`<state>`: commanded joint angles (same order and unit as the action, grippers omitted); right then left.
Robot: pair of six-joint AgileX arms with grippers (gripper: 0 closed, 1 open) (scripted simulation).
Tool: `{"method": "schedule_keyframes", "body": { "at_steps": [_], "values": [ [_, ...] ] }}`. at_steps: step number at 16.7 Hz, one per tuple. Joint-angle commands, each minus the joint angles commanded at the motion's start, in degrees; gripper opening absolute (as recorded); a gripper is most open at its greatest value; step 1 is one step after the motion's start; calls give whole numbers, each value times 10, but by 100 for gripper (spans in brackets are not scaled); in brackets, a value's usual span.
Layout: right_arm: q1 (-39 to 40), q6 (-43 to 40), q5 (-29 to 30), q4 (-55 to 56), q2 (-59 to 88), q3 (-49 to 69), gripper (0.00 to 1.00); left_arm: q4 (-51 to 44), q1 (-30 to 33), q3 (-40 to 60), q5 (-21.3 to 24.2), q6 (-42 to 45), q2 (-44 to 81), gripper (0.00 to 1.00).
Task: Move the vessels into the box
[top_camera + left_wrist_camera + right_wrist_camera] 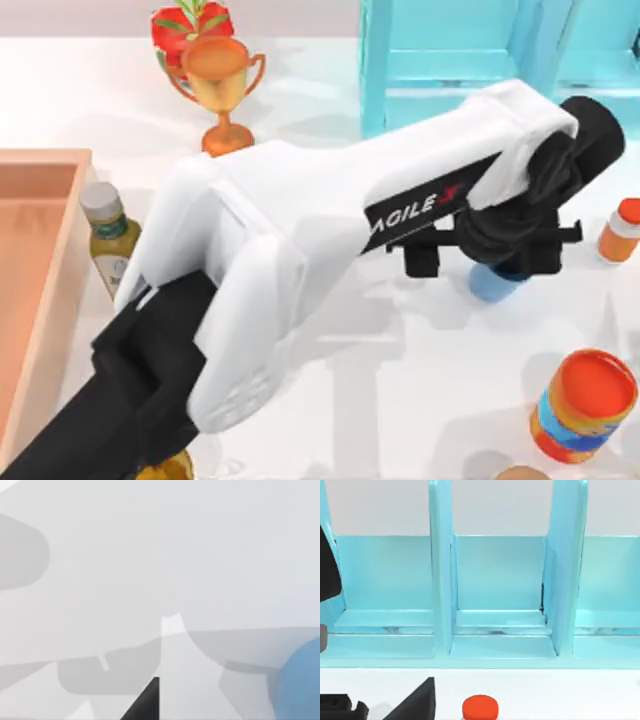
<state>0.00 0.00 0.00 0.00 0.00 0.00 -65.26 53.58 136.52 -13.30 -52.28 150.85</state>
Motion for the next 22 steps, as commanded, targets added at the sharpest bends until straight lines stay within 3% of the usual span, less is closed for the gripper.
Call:
{"method": "schedule_keyframes", "body": {
  "at_steps": [7, 17, 22],
  "values": [
    [0, 0, 0, 0, 0, 0, 100, 0, 0, 0, 0, 0, 0, 2],
    [0, 0, 0, 0, 0, 0, 100, 0, 2, -2, 0, 1, -3, 0],
    [0, 0, 0, 0, 0, 0, 100, -3, -24, -75, -2, 29, -88, 0]
  ]
}}
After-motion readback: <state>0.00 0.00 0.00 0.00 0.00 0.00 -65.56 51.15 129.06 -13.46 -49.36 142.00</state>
